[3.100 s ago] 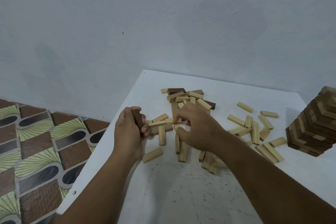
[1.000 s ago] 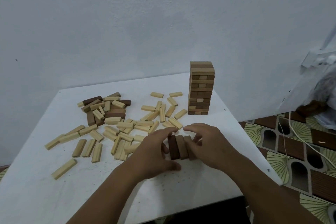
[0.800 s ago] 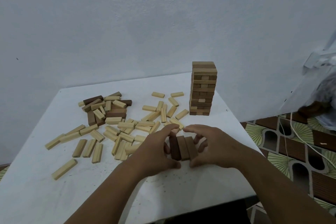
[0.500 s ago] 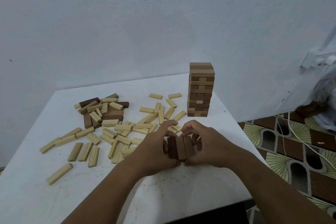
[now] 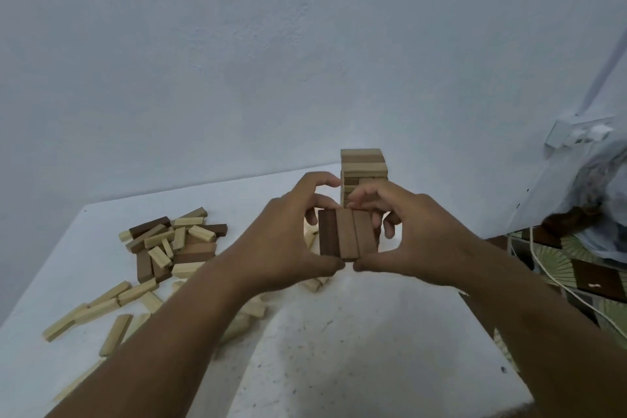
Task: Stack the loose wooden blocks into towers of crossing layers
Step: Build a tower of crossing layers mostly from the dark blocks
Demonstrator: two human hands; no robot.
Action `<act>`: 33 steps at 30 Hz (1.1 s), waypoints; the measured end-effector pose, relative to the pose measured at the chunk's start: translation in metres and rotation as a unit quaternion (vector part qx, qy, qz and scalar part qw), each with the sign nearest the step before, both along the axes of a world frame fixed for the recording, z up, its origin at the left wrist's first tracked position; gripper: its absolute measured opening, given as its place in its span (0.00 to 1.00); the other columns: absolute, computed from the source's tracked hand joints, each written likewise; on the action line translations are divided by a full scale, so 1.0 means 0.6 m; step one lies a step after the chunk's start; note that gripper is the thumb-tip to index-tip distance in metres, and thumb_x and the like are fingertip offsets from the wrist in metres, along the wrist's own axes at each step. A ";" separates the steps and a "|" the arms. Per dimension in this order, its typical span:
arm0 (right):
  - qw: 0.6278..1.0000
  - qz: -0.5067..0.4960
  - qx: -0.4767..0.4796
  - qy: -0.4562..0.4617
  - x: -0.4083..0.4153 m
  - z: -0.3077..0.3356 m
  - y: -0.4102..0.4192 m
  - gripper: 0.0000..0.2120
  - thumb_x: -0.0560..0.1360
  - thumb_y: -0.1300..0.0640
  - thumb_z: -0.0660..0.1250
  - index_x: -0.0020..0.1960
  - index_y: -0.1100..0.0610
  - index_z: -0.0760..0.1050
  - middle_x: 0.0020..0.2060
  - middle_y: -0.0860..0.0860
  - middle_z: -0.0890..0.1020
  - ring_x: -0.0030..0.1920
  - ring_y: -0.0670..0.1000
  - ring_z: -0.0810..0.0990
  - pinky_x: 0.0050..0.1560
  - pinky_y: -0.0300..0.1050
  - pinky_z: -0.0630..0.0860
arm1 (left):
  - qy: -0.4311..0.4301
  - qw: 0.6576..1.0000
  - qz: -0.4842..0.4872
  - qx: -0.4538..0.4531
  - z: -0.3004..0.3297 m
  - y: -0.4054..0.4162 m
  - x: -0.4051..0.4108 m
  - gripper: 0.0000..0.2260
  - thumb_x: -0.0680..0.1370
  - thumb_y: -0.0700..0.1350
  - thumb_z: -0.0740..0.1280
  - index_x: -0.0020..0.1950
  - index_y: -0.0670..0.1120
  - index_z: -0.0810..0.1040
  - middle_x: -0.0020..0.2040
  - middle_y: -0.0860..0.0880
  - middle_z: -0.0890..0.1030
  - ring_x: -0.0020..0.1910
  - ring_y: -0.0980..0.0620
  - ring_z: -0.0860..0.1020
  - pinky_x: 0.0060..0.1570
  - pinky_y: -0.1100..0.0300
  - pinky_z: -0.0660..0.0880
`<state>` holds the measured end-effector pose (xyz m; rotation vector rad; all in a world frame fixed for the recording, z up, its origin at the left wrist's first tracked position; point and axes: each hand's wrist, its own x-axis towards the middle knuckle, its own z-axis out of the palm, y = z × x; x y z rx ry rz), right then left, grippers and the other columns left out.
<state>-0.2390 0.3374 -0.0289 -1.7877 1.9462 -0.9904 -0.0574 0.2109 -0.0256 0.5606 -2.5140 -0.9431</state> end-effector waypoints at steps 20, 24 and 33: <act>0.999 -0.044 0.020 -0.003 -0.169 0.086 -0.121 0.38 0.60 0.47 0.82 0.62 0.36 0.65 0.55 0.37 0.81 0.61 0.36 0.72 0.55 0.39 0.66 | -0.013 0.999 -0.003 0.046 0.075 -0.138 -0.179 0.40 0.65 0.45 0.81 0.69 0.62 0.62 0.57 0.60 0.79 0.62 0.59 0.72 0.45 0.65 0.68; 0.998 -0.043 0.036 -0.008 -0.178 0.074 -0.131 0.38 0.60 0.48 0.82 0.63 0.37 0.65 0.54 0.36 0.81 0.59 0.35 0.73 0.51 0.37 0.67 | -0.028 0.998 -0.005 0.048 0.059 -0.150 -0.189 0.40 0.65 0.45 0.81 0.69 0.63 0.61 0.57 0.60 0.79 0.61 0.60 0.72 0.47 0.66 0.67; 0.999 -0.041 0.030 -0.011 -0.184 0.047 -0.137 0.37 0.62 0.48 0.82 0.64 0.38 0.65 0.54 0.37 0.81 0.58 0.34 0.73 0.52 0.34 0.66 | -0.028 0.998 -0.010 0.060 0.037 -0.158 -0.193 0.40 0.67 0.45 0.80 0.70 0.62 0.61 0.58 0.59 0.79 0.62 0.58 0.73 0.49 0.67 0.66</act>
